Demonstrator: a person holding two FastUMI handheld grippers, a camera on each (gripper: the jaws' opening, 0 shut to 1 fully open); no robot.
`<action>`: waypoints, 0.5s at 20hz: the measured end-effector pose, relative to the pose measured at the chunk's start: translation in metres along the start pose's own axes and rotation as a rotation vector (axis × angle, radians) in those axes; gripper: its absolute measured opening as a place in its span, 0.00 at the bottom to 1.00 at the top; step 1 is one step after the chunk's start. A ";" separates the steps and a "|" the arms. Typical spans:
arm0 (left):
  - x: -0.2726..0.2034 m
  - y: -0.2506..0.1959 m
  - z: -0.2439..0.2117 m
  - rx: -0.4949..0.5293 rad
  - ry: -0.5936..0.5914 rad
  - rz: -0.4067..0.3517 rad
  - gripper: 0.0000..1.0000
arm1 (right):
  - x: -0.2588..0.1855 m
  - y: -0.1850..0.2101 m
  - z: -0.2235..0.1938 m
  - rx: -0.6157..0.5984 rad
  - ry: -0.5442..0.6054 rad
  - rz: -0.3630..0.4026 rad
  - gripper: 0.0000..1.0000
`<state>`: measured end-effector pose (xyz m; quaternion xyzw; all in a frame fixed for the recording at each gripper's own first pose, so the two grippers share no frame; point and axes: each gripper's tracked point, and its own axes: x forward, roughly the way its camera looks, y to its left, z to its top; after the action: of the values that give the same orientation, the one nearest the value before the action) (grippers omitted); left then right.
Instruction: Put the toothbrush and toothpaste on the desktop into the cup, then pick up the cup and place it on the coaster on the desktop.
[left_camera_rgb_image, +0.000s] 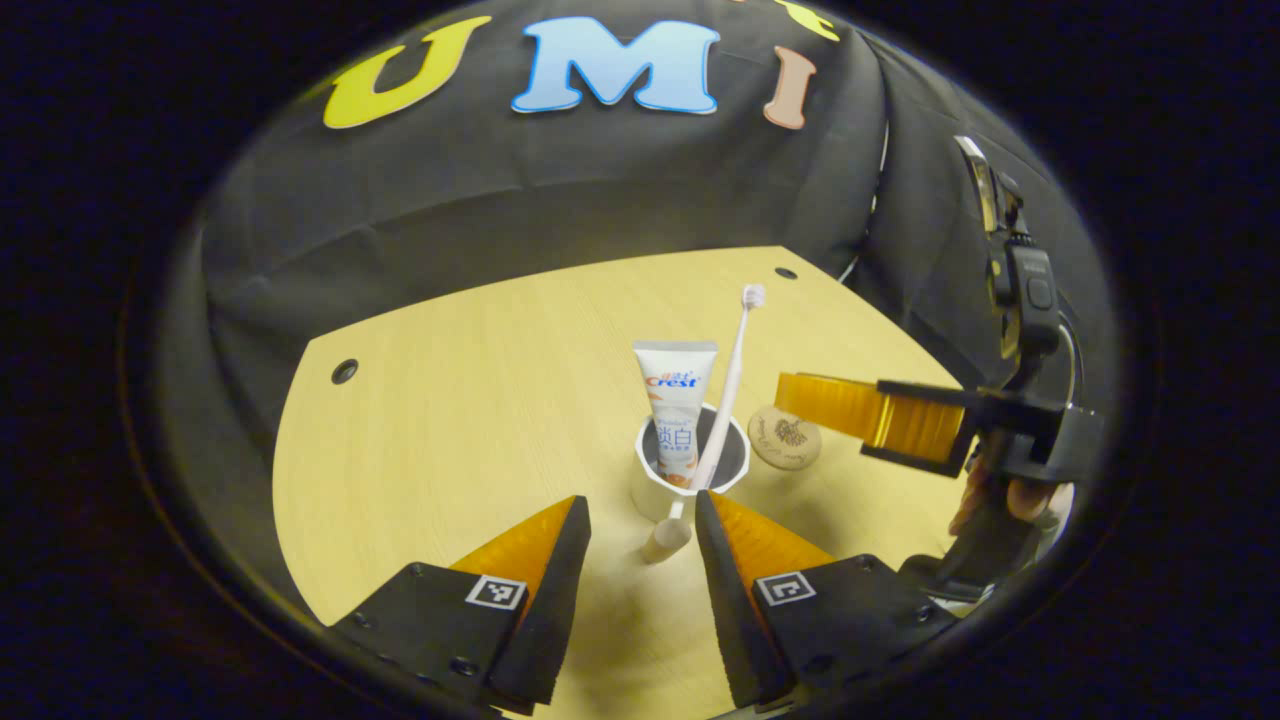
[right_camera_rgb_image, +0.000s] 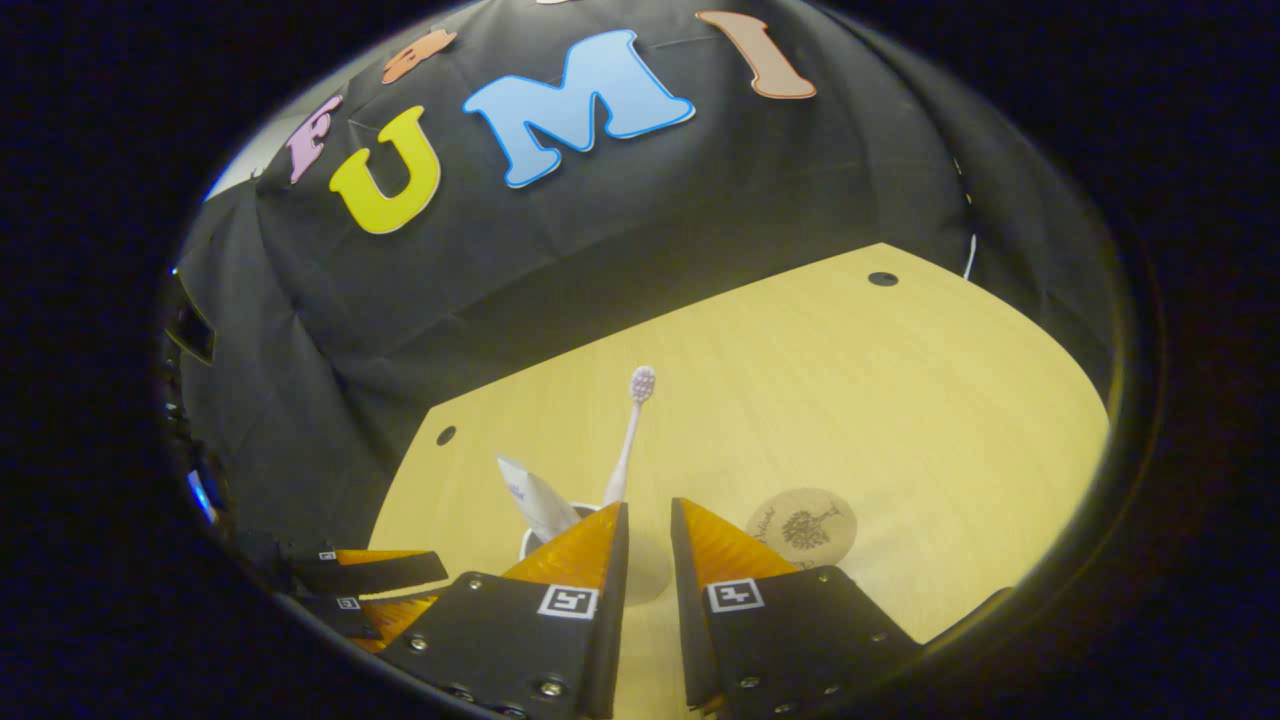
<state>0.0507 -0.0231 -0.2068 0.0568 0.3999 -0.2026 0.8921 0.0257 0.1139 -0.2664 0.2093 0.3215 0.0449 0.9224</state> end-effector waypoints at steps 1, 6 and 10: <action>0.004 -0.002 -0.001 0.017 0.023 -0.006 0.69 | -0.003 -0.009 0.003 0.010 -0.002 -0.011 0.25; 0.022 -0.014 -0.016 0.094 0.182 -0.065 0.68 | -0.018 -0.057 0.009 0.076 -0.011 -0.085 0.25; 0.041 -0.019 -0.035 0.182 0.329 -0.091 0.70 | -0.030 -0.093 0.008 0.146 -0.010 -0.142 0.25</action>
<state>0.0431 -0.0443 -0.2600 0.1514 0.5226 -0.2660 0.7957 0.0020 0.0196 -0.2825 0.2527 0.3334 -0.0451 0.9071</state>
